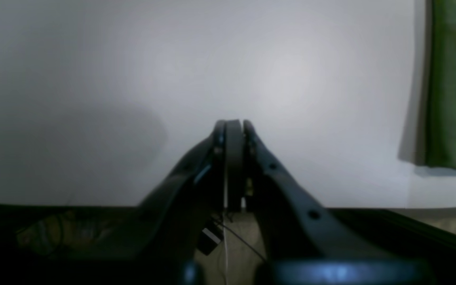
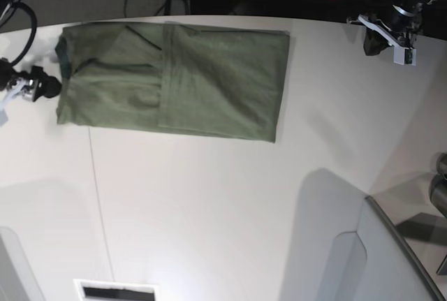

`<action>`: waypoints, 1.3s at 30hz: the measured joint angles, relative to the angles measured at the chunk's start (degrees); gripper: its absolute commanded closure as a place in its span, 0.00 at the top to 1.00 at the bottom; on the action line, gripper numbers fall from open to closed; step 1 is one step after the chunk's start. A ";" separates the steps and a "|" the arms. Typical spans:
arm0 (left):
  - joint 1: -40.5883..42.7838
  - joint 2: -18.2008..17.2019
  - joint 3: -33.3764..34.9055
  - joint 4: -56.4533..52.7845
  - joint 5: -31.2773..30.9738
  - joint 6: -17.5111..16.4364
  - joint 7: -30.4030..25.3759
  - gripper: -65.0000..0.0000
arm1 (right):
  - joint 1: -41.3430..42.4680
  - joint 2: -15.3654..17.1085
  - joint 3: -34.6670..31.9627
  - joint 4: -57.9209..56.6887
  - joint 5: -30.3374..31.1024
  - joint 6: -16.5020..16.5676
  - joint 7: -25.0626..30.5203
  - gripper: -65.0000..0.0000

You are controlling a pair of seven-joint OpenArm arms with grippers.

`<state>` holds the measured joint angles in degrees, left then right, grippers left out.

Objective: Layout the t-shirt on the table in an organized manner, then fold the t-shirt properly
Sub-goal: 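Grasp the shirt's outer end with the right gripper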

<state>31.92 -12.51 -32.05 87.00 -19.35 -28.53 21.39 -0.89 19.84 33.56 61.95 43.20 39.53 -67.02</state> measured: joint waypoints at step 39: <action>0.13 0.00 0.00 -0.20 0.00 0.02 -0.02 0.00 | -0.24 -5.88 -5.84 -4.66 6.14 1.55 1.92 0.88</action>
<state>32.05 -12.51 -32.05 86.80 -19.35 -28.51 21.37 -1.13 13.96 27.73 57.30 49.34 41.08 -65.10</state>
